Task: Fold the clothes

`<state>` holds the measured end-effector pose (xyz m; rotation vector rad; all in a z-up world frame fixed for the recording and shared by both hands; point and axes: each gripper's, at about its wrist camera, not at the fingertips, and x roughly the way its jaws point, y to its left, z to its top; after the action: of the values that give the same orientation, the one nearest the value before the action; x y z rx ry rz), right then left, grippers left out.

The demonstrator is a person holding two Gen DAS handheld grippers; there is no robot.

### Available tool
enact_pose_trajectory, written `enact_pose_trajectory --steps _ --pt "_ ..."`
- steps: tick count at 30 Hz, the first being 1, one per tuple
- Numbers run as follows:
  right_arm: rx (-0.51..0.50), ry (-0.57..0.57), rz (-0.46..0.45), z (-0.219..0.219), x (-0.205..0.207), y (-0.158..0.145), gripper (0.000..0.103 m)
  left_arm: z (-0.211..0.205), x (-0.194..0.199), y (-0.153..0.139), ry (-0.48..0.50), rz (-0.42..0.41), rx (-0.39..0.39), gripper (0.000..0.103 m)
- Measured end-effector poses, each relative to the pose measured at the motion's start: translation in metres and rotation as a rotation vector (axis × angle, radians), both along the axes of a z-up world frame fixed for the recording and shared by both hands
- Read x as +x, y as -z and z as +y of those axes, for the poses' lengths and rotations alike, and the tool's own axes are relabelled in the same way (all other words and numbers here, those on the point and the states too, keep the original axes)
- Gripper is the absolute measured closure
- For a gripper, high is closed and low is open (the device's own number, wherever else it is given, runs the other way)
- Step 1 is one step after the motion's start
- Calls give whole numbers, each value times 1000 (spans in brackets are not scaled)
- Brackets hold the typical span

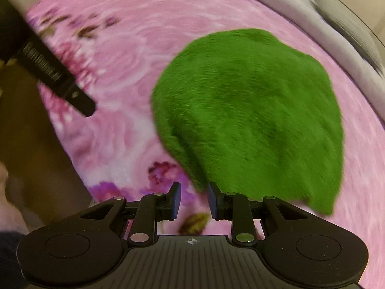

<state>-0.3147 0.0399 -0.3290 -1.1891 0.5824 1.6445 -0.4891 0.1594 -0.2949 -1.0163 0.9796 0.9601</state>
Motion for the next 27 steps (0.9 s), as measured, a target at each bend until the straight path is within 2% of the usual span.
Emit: enact_pose_trajectory --steps 4,6,10,11,14,15,17,18,19,20,24,27 --pt "54 -126 -74 -4 -8 36 75 0 1 13 -7 -8 -6 84" --pt "111 -144 -135 -5 -8 42 75 3 2 14 4 -8 1 84" --pt "158 -231 -231 -7 -15 59 75 9 0 18 15 -16 5 84" --pt "174 -262 -259 -8 -18 64 71 11 -1 20 16 -14 3 84" --pt "193 -297 -306 -10 -23 70 71 15 -5 22 15 -12 -7 84" --pt "195 -301 -313 -10 -23 70 71 16 -6 22 16 -13 -9 84" --pt "162 -256 -254 -7 -17 58 66 18 -10 21 18 -17 -11 84" --pt "159 -240 -234 -8 -15 53 61 19 -11 22 20 -20 -12 84" --pt "159 -232 -222 -10 -13 49 50 20 -12 22 21 -23 -13 84" --pt "170 -245 -238 -13 -14 50 44 21 -13 23 22 -25 -15 84" --pt "223 -279 -307 -15 -19 66 44 24 -16 29 14 -31 -23 84" --pt "231 -234 -278 -3 -18 71 45 23 -19 31 1 -35 -23 84"
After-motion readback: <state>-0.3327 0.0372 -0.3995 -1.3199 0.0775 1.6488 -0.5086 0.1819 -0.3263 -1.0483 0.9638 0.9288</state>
